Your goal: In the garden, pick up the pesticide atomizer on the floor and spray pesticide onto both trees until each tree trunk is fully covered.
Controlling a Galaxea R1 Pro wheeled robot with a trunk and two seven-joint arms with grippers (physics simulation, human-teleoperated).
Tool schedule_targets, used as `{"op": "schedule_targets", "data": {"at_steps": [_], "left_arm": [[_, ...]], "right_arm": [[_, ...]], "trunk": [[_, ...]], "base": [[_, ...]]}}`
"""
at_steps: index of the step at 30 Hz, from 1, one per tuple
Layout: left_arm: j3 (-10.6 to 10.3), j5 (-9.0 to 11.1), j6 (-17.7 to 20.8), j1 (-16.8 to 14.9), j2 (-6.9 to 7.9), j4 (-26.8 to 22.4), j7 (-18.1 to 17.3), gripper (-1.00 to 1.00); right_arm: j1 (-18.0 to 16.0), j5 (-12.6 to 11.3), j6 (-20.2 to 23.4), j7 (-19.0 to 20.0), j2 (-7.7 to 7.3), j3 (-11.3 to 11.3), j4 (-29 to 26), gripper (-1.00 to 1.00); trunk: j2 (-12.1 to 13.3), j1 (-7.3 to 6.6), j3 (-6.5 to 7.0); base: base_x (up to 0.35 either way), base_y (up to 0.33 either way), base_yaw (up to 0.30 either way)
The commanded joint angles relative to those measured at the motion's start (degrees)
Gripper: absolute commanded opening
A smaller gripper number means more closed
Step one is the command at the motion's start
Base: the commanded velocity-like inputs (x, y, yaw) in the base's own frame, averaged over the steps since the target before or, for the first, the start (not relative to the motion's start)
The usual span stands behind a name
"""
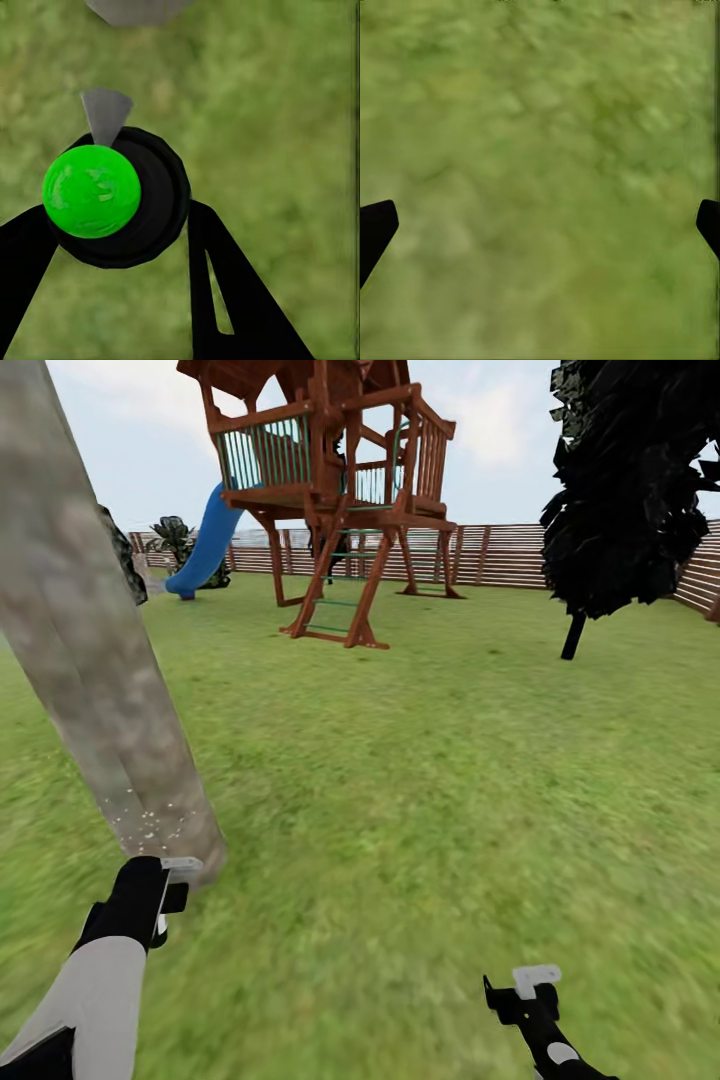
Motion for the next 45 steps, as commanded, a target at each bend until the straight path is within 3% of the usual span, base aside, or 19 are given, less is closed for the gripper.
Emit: {"op": "schedule_targets", "data": {"at_steps": [1,17,29,37,41,45], "left_arm": [[0.17,-0.59,0.15,-0.05,-0.03,-0.09,-0.57,-1.0],[0.09,-0.57,0.15,-0.05,-0.02,-0.09,-0.58,-1.0],[0.08,-0.56,0.15,-0.05,-0.1,0.0,-0.67,-1.0],[0.3,-0.56,0.15,-0.12,-0.02,-0.08,-0.42,-1.0],[0.06,-0.17,0.27,-1.51,-0.29,-0.27,-0.6,-1.0],[-0.41,2.82,0.52,-7.06,-0.45,-0.6,-0.71,-1.0]], "right_arm": [[-0.04,0.61,-0.19,-0.23,0.01,-0.31,0.09,1.0],[-0.04,0.61,-0.19,-0.24,0.01,-0.31,0.09,1.0],[-0.04,0.61,-0.19,-0.24,0.01,-0.31,0.08,1.0],[-0.04,0.61,-0.19,-0.23,0.01,-0.31,0.09,1.0],[-0.04,0.61,-0.19,-0.23,0.01,-0.31,0.09,1.0],[-0.04,0.61,-0.19,-0.22,0.01,-0.31,0.09,1.0]], "trunk": [[-0.02,0.0,-0.05],[-0.02,0.0,-0.05],[-0.02,0.0,-0.05],[-0.02,0.0,-0.05],[-0.02,0.0,-0.05],[-0.02,0.0,-0.05]], "base": [[0.094,-0.257,0.066],[0.063,-0.27,0.262],[0.203,-0.229,0.024],[0.045,-0.233,0.242],[-0.013,-0.021,0.277],[-0.001,-0.001,0.277]]}}
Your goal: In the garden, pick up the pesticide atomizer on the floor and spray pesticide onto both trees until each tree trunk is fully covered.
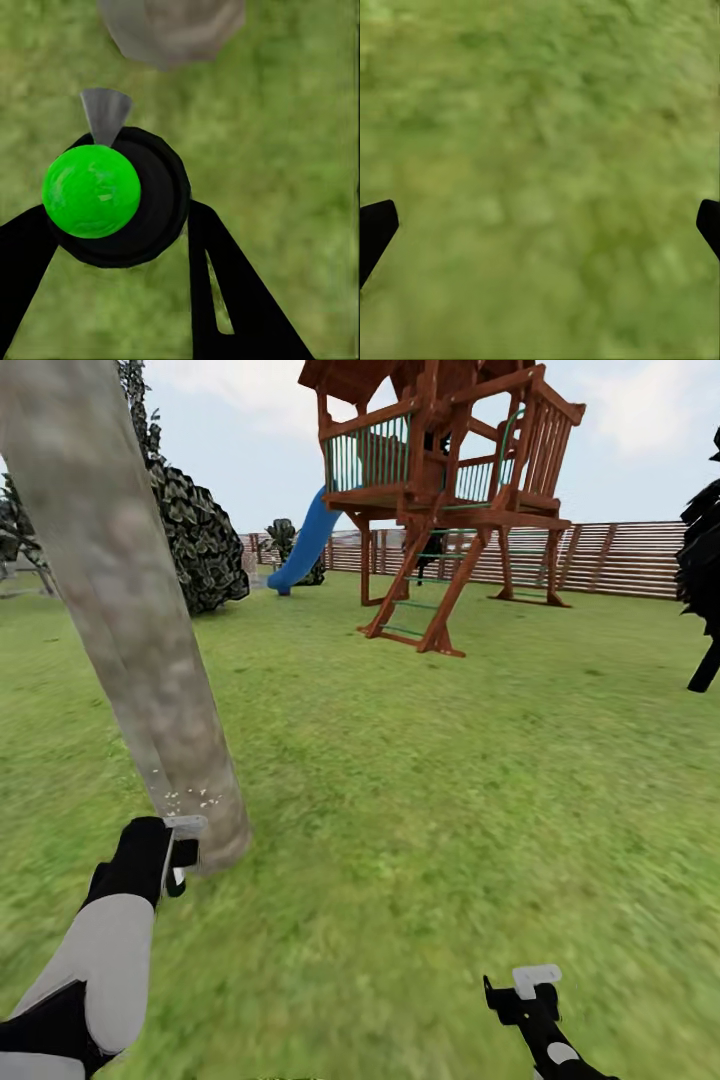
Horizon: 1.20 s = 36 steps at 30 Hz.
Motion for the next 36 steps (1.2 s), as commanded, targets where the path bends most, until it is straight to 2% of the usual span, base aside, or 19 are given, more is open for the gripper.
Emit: {"op": "schedule_targets", "data": {"at_steps": [1,3,6,8,9,14,21,28,34,36], "left_arm": [[0.19,-0.64,0.19,-1.49,0.02,-0.04,-0.6,-1.0],[0.15,-0.49,0.41,-3.66,0.77,-0.05,-0.75,-1.0],[0.31,-0.51,0.51,-3.55,2.4,0.0,-0.92,-1.0],[0.07,-0.59,0.53,-3.31,4.4,0.03,-2.86,-1.0],[-0.02,-0.71,0.54,-3.25,4.49,0.03,-3.39,-1.0],[-0.04,-0.87,0.46,-3.55,3.51,-0.05,-3.93,-1.0],[-0.02,-0.88,0.52,-3.79,3.43,-0.05,-3.94,-1.0],[-0.08,-0.96,0.49,-3.29,3.49,-0.05,-3.89,-1.0],[-0.01,-0.93,0.45,-3.35,3.42,-0.03,-3.53,-1.0],[-0.06,-0.89,0.45,-3.35,2.85,-0.01,-3.51,-1.0]], "right_arm": [[-0.04,0.62,-0.2,-0.27,0.0,-0.3,0.08,1.0],[-0.04,0.61,-0.2,-0.28,0.0,-0.3,0.08,1.0],[-0.04,0.61,-0.2,-0.27,0.0,-0.3,0.08,1.0],[-0.04,0.61,-0.2,-0.29,0.0,-0.3,0.08,1.0],[-0.04,0.61,-0.2,-0.28,0.0,-0.31,0.08,1.0],[-0.04,0.68,-0.2,-0.39,-0.08,-0.33,0.08,1.0],[-0.04,0.69,-0.2,-0.36,-0.08,-0.32,0.08,1.0],[-0.04,0.7,-0.2,-0.34,-0.04,-0.3,0.08,1.0],[-0.04,0.68,-0.2,-0.34,0.0,-0.3,0.08,1.0],[-0.04,0.66,-0.2,-0.34,-0.02,-0.3,0.08,1.0]], "trunk": [[-0.02,-0.01,-0.06],[-0.02,-0.01,-0.06],[-0.02,-0.01,-0.06],[-0.02,-0.01,-0.06],[-0.02,-0.01,-0.06],[-0.02,-0.01,-0.06],[-0.02,-0.01,-0.06],[-0.02,-0.01,-0.06],[-0.02,-0.01,-0.06],[-0.02,-0.01,-0.06]], "base": [[0.0,0.0,0.277],[0.0,0.0,0.277],[0.0,0.0,0.277],[0.0,0.0,0.196],[0.0,0.0,0.059],[0.083,-0.056,0.011],[0.228,-0.168,0.0],[0.025,-0.267,0.005],[0.117,-0.249,0.22],[0.234,-0.194,0.275]]}}
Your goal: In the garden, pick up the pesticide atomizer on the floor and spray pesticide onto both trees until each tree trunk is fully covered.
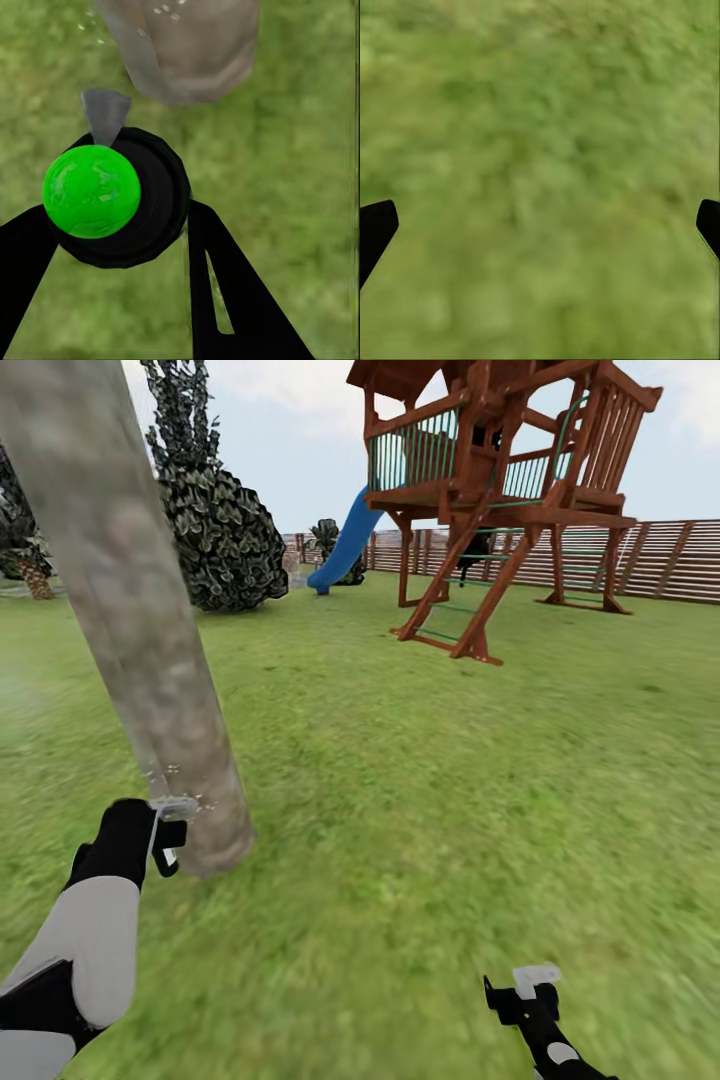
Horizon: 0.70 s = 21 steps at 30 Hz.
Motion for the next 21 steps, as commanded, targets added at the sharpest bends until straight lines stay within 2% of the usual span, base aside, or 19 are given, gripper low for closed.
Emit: {"op": "schedule_targets", "data": {"at_steps": [1,2,5,10,12,17,21], "left_arm": [[0.16,-0.95,0.08,-0.07,-0.63,-0.06,-0.53,-1.0],[0.14,-1.02,0.08,-0.09,-1.49,-0.09,-0.47,-1.0],[0.12,-1.06,0.13,-0.09,-1.77,-0.1,-0.44,-1.0],[-0.02,-1.08,0.17,0.17,-1.06,-0.11,-0.44,-1.0],[-0.07,-1.17,0.11,0.24,-0.98,-0.11,-0.4,-1.0],[-0.04,-1.34,0.09,0.41,0.52,-0.06,-0.43,-1.0],[-0.08,-1.29,0.04,0.45,0.61,0.06,-0.37,-1.0]], "right_arm": [[-0.04,0.61,-0.19,-0.24,0.02,-0.32,0.08,1.0],[-0.04,0.59,-0.19,-0.24,0.02,-0.31,0.08,1.0],[-0.04,0.6,-0.19,-0.24,0.03,-0.31,0.08,1.0],[-0.04,0.63,-0.19,-0.24,0.03,-0.31,0.08,1.0],[-0.04,0.63,-0.19,-0.24,0.03,-0.31,0.08,1.0],[-0.04,0.63,-0.19,-0.24,0.03,-0.31,0.08,1.0],[-0.04,0.65,-0.19,-0.24,0.03,-0.31,0.08,1.0]], "trunk": [[-0.02,0.01,-0.05],[-0.02,0.01,-0.05],[-0.02,0.01,-0.05],[-0.02,0.01,-0.05],[-0.02,0.01,-0.05],[-0.02,0.01,-0.05],[-0.02,0.01,-0.05]], "base": [[0.238,-0.19,0.276],[0.24,-0.189,0.277],[0.241,-0.187,0.188],[0.169,-0.211,0.015],[0.001,-0.268,0.0],[-0.035,-0.273,0.0],[-0.004,-0.274,0.0]]}}
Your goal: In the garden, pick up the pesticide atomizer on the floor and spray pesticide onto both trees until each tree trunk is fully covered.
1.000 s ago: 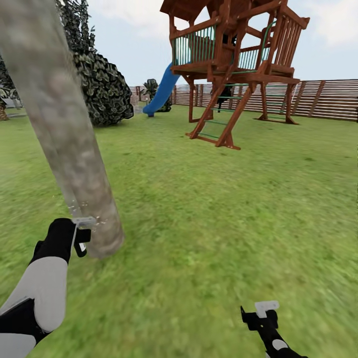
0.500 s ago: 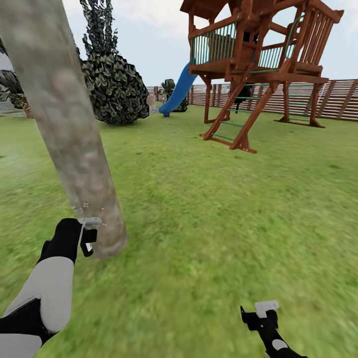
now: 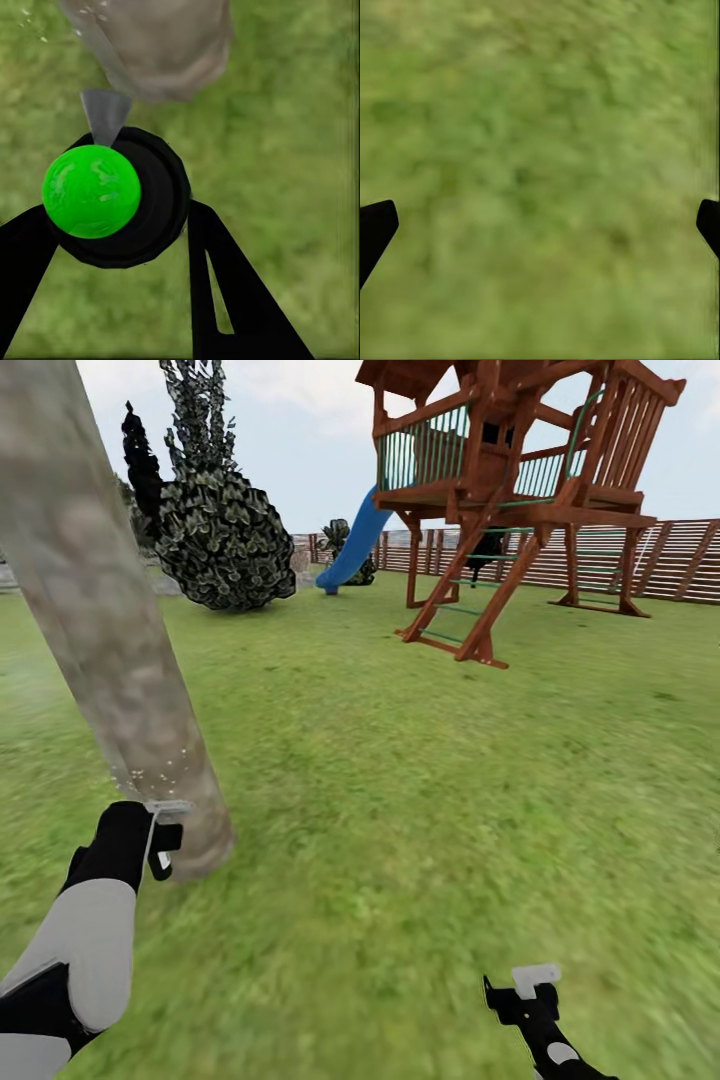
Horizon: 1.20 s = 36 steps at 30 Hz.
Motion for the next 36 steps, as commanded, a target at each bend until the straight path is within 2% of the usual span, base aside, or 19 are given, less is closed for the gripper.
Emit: {"op": "schedule_targets", "data": {"at_steps": [1,10,12,14,16,19,20,21,22,24,28,33,36], "left_arm": [[0.15,-0.56,0.13,-0.06,-0.09,0.12,-0.54,-1.0],[0.19,-0.72,0.02,-0.06,-0.22,0.45,-0.53,-1.0],[0.36,-0.84,0.01,0.61,0.7,0.22,-0.53,-1.0],[0.25,-0.86,0.01,1.33,2.43,0.17,-0.55,-1.0],[0.22,-0.72,-0.13,2.21,2.9,0.48,-0.55,-1.0],[0.37,-0.43,-0.24,2.97,1.76,0.76,-0.46,-1.0],[0.38,-0.42,-0.25,3.05,0.8,0.79,-0.45,-1.0],[0.39,-0.43,-0.32,3.1,-1.04,0.8,-0.5,-1.0],[0.39,-0.46,-0.33,3.1,-1.78,0.76,-0.48,-1.0],[0.34,-0.5,-0.34,3.11,-2.36,0.73,-0.45,-1.0],[0.4,-0.77,-0.44,3.65,-1.59,0.7,-0.6,-1.0],[0.56,-0.78,-0.6,6.01,0.94,0.28,-0.62,-1.0],[0.44,-0.7,-0.62,6.17,1.23,0.28,-0.57,-1.0]], "right_arm": [[-0.05,0.59,-0.19,-0.23,0.01,-0.31,0.09,1.0],[-0.05,0.6,-0.19,-0.23,0.01,-0.31,0.09,1.0],[-0.05,0.61,-0.19,-0.23,0.01,-0.31,0.09,1.0],[-0.05,0.6,-0.19,-0.23,0.01,-0.31,0.09,1.0],[-0.05,0.59,-0.19,-0.23,0.01,-0.31,0.09,1.0],[-0.05,0.6,-0.19,-0.23,0.01,-0.31,0.09,1.0],[-0.05,0.59,-0.19,-0.23,0.01,-0.31,0.09,1.0],[-0.05,0.59,-0.19,-0.23,0.01,-0.31,0.09,1.0],[-0.05,0.59,-0.19,-0.23,0.01,-0.31,0.09,1.0],[-0.05,0.6,-0.19,-0.23,0.01,-0.31,0.09,1.0],[-0.05,0.61,-0.19,-0.23,0.01,-0.31,0.09,1.0],[-0.05,0.61,-0.19,-0.23,0.01,-0.31,0.09,1.0],[-0.05,0.61,-0.19,-0.23,0.01,-0.31,0.09,1.0]], "trunk": [[-0.02,-0.01,-0.05],[-0.02,-0.01,-0.05],[-0.02,-0.01,-0.05],[-0.02,-0.01,-0.05],[-0.02,-0.01,-0.05],[-0.02,-0.01,-0.05],[-0.02,-0.01,-0.05],[-0.02,-0.01,-0.05],[-0.02,-0.01,-0.05],[-0.02,-0.01,-0.05],[-0.02,-0.01,-0.05],[-0.02,-0.01,-0.05],[-0.02,-0.01,-0.05]], "base": [[0.03,-0.275,0.0],[0.147,-0.255,0.2],[0.205,-0.226,0.277],[0.206,-0.225,0.278],[0.207,-0.224,0.185],[0.207,-0.224,0.033],[0.207,-0.224,0.006],[0.207,-0.224,0.001],[0.207,-0.224,0.001],[0.207,-0.224,0.0],[0.207,-0.224,0.0],[0.198,-0.226,0.028],[0.057,-0.261,0.217]]}}
